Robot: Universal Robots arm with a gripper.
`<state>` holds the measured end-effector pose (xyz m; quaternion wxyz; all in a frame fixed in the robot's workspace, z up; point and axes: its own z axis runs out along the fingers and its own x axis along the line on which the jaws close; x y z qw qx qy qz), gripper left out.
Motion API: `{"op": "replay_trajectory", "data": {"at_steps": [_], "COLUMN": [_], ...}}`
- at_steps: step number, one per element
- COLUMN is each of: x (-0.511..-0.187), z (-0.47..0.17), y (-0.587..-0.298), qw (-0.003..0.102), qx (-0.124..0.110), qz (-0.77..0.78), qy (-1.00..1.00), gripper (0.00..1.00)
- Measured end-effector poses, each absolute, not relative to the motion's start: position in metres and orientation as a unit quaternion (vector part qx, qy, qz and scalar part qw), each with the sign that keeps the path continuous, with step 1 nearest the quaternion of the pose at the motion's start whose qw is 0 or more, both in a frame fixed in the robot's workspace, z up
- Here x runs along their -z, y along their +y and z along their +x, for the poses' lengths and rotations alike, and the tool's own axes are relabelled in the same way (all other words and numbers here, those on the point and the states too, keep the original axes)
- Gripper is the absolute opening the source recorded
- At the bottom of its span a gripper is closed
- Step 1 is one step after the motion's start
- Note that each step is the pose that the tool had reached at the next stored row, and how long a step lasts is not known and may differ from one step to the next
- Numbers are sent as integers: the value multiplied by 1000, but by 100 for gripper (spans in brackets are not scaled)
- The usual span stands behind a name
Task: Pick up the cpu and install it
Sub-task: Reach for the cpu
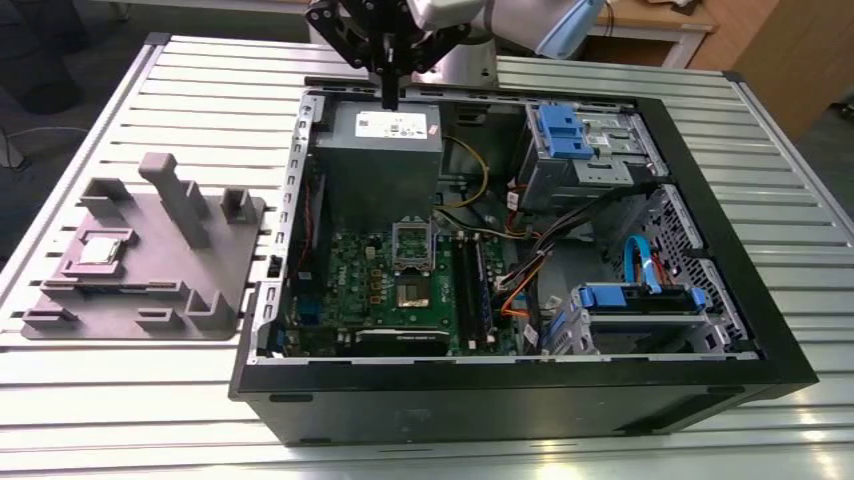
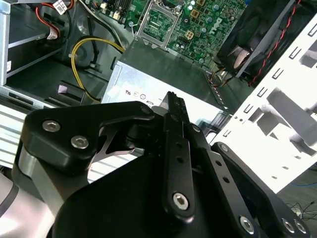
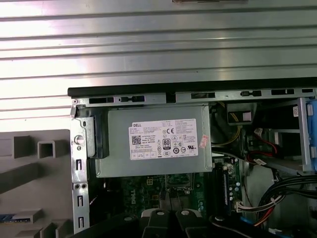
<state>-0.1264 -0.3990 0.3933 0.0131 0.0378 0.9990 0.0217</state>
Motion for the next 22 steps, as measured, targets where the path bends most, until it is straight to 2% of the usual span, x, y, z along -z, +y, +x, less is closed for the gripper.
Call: {"op": "replay_trajectory", "data": {"at_steps": [22], "x": [-393], "z": [-136], "y": [-399], "qw": [13], "qx": [-22], "qz": [38], "qy": [999], "gripper": [11]}}
